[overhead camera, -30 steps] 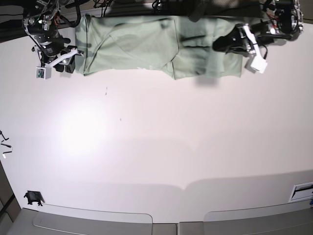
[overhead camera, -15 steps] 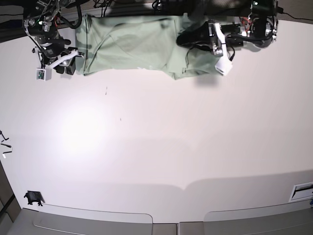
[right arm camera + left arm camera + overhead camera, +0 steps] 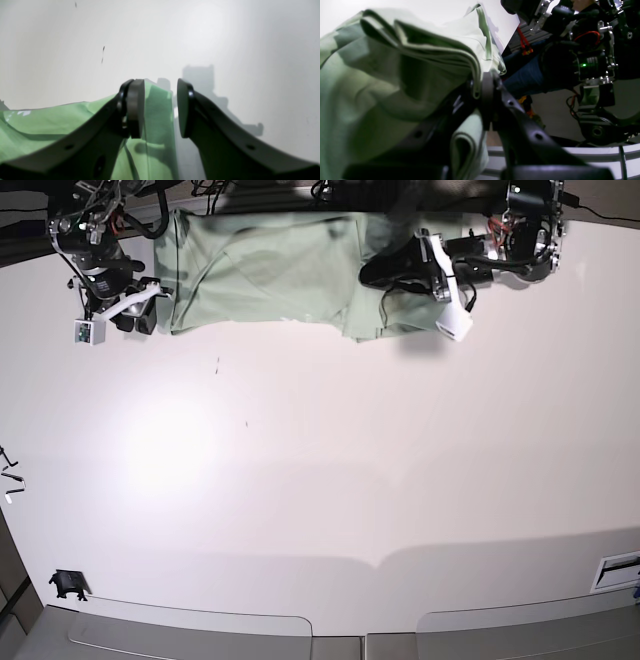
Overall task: Fold the T-shirt properly
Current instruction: 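Fold the hem end with the left gripper toward the right gripper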
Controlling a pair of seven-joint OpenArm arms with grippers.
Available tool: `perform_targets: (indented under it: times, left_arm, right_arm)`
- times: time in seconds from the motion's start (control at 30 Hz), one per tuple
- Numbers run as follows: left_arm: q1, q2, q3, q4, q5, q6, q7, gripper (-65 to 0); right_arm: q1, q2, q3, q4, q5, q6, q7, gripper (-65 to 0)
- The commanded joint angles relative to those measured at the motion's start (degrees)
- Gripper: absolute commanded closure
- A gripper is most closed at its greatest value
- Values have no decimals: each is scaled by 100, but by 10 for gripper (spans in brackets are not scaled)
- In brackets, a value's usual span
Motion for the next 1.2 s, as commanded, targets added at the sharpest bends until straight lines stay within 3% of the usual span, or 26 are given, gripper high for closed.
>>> perform_targets:
  times: [0.0, 0.07, 0.17, 0.2, 0.27, 0.57, 0.63, 0.7, 0.9, 1.17]
  left_arm:
    - [-28, -15, -4, 105, -181, -49, -105, 0]
    - [-31, -15, -4, 105, -181, -49, -107, 0]
    - [-31, -9, 4, 105, -188, -49, -142, -208]
    - [-28, 17, 13, 105, -186, -49, -181, -251]
    - [-28, 92, 70, 105, -184, -49, -201, -278]
    - [-177, 236, 625, 116, 243, -49, -210, -256]
    - [-243, 236, 522, 195, 487, -49, -184, -164]
    - [-251, 236, 275, 387, 737, -49, -175, 0]
    - [-212, 201, -382, 710, 1917, -49, -212, 0]
    - [149, 188, 42, 704, 3012, -49, -636, 0]
  right_arm:
    - [28, 72, 31, 87, 63, 2, 120, -206]
    - [28, 72, 31, 87, 63, 2, 120, -206]
    - [28, 72, 31, 87, 63, 0, 120, -206]
    - [28, 72, 31, 87, 63, 0, 122, -206]
    - [28, 70, 31, 87, 63, 0, 133, -206]
    - [28, 74, 31, 87, 61, 2, 129, -206]
    - [28, 72, 31, 87, 61, 2, 127, -206]
    - [28, 72, 31, 87, 59, 2, 129, -206]
    - [28, 74, 31, 87, 61, 2, 131, -206]
    - [122, 72, 31, 87, 66, 2, 160, -206]
